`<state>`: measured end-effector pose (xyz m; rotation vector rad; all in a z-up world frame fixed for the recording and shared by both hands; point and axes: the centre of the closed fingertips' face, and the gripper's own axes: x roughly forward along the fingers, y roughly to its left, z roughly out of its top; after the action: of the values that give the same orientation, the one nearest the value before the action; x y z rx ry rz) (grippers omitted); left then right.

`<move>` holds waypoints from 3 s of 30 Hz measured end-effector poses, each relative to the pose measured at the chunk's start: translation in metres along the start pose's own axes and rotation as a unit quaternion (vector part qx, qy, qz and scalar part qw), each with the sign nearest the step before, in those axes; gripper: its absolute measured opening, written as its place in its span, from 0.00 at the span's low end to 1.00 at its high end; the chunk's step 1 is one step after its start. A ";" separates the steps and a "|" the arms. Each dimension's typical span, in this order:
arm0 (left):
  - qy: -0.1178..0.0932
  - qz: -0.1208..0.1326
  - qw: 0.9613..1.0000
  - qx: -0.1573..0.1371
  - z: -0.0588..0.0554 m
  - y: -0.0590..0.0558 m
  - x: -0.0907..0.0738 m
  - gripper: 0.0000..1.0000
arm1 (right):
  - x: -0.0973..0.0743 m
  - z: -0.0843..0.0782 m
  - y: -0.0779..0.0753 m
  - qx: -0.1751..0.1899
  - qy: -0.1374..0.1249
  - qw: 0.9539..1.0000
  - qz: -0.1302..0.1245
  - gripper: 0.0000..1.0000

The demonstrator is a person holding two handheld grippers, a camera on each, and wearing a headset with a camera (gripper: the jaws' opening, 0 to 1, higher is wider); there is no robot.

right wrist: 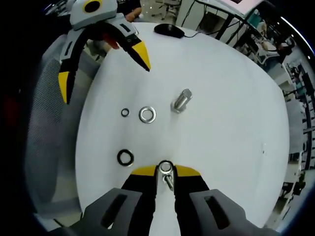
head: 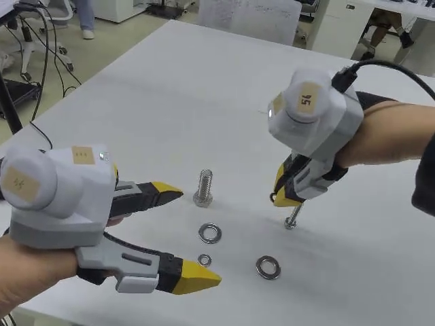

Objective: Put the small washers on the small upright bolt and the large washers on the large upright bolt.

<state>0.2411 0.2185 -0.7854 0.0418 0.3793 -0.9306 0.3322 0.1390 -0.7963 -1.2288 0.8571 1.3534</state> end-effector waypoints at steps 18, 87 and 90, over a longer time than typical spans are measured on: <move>0.001 0.000 1.000 0.002 0.001 0.002 0.002 0.83 | -0.016 -0.034 -0.021 0.030 0.016 0.999 -0.019 0.14; 0.010 0.006 1.000 -0.006 -0.006 0.003 0.000 0.82 | 0.056 -0.056 -0.003 0.054 0.035 0.997 0.036 0.14; 0.010 0.007 1.000 -0.007 -0.007 0.003 0.000 0.82 | 0.059 -0.057 -0.002 0.057 0.034 0.997 0.038 0.14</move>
<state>0.2412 0.2219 -0.7918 0.0415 0.4035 -0.9143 0.3518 0.0989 -0.8648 -1.1700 1.0237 1.3108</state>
